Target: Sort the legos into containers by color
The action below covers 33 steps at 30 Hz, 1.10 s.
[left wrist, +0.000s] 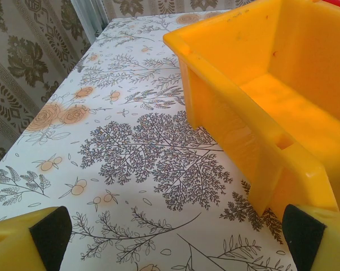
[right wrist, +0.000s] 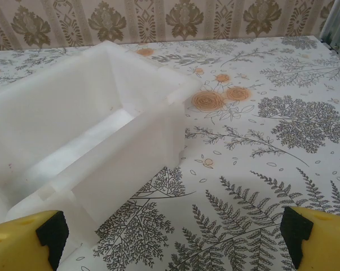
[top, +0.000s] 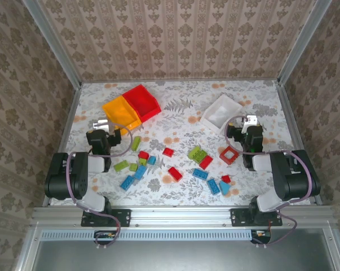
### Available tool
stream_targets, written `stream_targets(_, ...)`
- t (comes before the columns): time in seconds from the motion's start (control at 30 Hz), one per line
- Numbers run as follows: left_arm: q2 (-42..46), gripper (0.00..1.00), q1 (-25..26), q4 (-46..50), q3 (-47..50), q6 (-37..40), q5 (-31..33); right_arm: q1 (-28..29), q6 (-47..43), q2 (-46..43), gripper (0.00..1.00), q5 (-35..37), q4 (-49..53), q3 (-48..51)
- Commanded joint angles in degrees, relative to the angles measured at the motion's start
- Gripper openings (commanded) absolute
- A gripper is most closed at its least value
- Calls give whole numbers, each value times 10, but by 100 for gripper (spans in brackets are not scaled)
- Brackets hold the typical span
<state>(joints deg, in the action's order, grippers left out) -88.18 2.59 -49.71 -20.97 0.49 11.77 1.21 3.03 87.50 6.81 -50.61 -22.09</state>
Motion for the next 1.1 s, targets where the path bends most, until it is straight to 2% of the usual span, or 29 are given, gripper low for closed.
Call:
stream_targets(0.0,1,100,2,-16,-11,7,-5,-1,-7,3,100,-12,0,-6)
stream_targets(0.67,9,100,5,-25,-7,16,-4,-1,-7,1,100,-12,-5,-2)
stream_targets(0.73,78,100,31,42,-12,34,35,4,-7,-36,100,11,-1,11)
stream_targets(0.77,120,100,49,86,-21,43,66,13,-8,-69,100,42,34,5)
stream_targets(0.83,217,100,74,176,-47,25,106,33,-1,-170,100,88,161,-34)
stream_targets(0.9,294,100,93,272,-92,-8,144,39,65,-254,100,96,278,-89)
stream_targets(0.97,332,100,94,439,-174,-118,180,32,214,-306,100,87,457,-159)
stream_targets(1.0,331,100,83,549,-227,-201,167,24,264,-323,100,50,520,-176)
stream_targets(1.03,318,100,64,648,-277,-276,134,17,305,-337,100,21,500,-157)
stream_targets(1.07,302,100,47,704,-306,-332,110,-7,325,-341,100,-46,458,-139)
